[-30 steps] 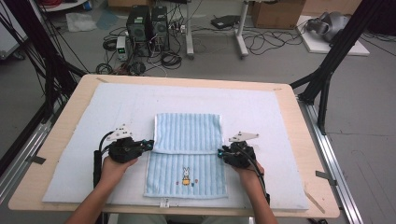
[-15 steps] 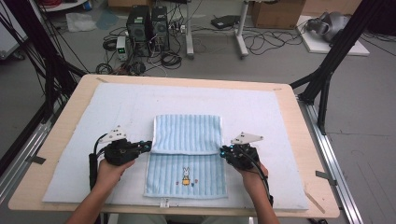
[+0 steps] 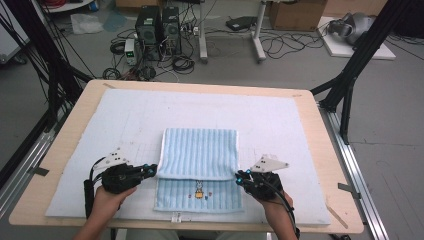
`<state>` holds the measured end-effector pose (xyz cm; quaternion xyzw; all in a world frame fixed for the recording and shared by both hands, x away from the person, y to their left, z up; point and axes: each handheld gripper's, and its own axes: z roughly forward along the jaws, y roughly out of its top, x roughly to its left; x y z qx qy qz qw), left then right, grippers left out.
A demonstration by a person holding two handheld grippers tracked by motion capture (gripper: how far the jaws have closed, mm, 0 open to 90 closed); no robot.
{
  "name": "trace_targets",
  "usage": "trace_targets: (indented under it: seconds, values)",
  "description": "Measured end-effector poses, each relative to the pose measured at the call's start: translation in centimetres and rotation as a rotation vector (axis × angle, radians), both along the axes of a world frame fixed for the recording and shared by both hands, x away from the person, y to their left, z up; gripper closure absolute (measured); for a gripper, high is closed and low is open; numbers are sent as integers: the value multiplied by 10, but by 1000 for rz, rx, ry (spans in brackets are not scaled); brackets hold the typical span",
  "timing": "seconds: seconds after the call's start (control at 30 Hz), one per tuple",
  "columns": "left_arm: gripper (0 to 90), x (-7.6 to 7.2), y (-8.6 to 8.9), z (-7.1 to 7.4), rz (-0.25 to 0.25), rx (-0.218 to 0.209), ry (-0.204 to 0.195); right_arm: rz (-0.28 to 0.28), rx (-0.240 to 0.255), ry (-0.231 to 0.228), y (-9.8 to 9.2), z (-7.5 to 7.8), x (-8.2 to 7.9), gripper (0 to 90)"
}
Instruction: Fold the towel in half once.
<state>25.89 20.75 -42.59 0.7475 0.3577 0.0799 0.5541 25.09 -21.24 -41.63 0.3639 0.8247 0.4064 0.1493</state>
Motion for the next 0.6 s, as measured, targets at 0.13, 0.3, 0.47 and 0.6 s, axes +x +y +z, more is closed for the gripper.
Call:
trace_targets:
  seconds: [0.13,0.3,0.47,0.6]
  values:
    - [890,-11,0,-1,-20,20,10,12,-3,4,-2,-1,-13,798]
    - [890,-22,2,-2,-44,38,17,24,-5,13,-2,0,-28,798]
    - [890,-33,5,-6,-63,47,42,41,-6,25,-1,0,-40,798]
    - [890,-42,7,-7,-84,58,51,51,-25,36,0,-1,-52,798]
